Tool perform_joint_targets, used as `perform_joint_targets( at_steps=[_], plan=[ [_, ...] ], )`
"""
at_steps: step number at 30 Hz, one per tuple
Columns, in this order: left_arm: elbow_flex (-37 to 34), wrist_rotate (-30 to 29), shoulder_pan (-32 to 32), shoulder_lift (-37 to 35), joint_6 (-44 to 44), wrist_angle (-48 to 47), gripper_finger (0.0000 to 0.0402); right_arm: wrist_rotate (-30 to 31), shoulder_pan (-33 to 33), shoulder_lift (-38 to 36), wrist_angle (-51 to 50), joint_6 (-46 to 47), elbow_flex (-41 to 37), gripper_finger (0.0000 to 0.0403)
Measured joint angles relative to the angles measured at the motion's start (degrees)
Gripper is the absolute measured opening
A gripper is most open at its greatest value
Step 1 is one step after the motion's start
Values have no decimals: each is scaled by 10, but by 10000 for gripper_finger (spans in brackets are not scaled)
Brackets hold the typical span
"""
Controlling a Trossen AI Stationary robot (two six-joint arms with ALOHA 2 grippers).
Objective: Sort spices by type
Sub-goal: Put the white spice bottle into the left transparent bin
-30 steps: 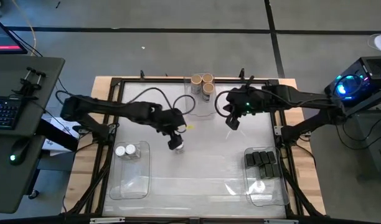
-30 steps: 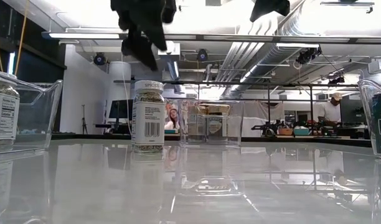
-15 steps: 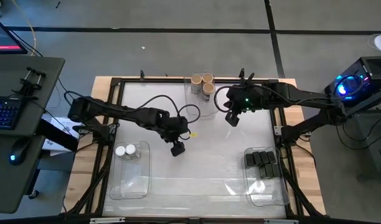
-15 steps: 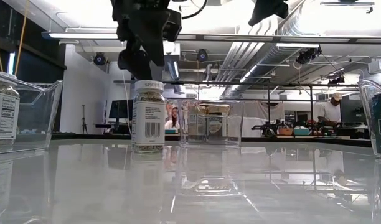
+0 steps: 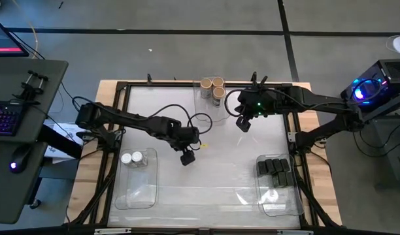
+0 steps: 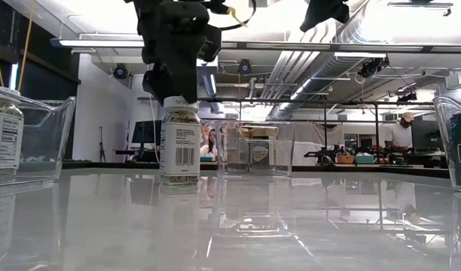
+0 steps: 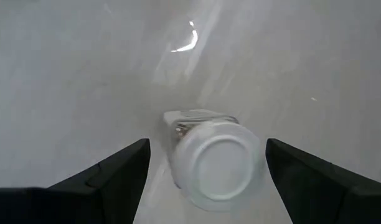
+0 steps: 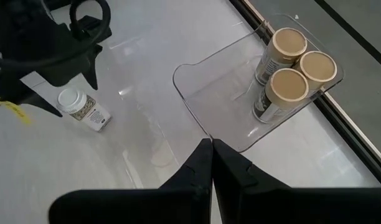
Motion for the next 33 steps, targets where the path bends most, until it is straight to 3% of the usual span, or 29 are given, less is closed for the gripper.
perform_joint_targets(
  at_steps=[4,16,20,25,33],
  plan=[
    [0,-15,2,8,0,2,307,0,0,0,3,-2,0,0],
    [0,14,2,70,25,-3,304,0,0,0,6,-2,0,0],
    [0,22,2,64,29,2,266,0,0,0,8,-3,0,0],
    [0,22,7,43,39,1,167,0,0,0,15,-13,0,0],
    [0,16,11,-57,108,-31,168,0,0,0,33,-27,0,0]
  ],
)
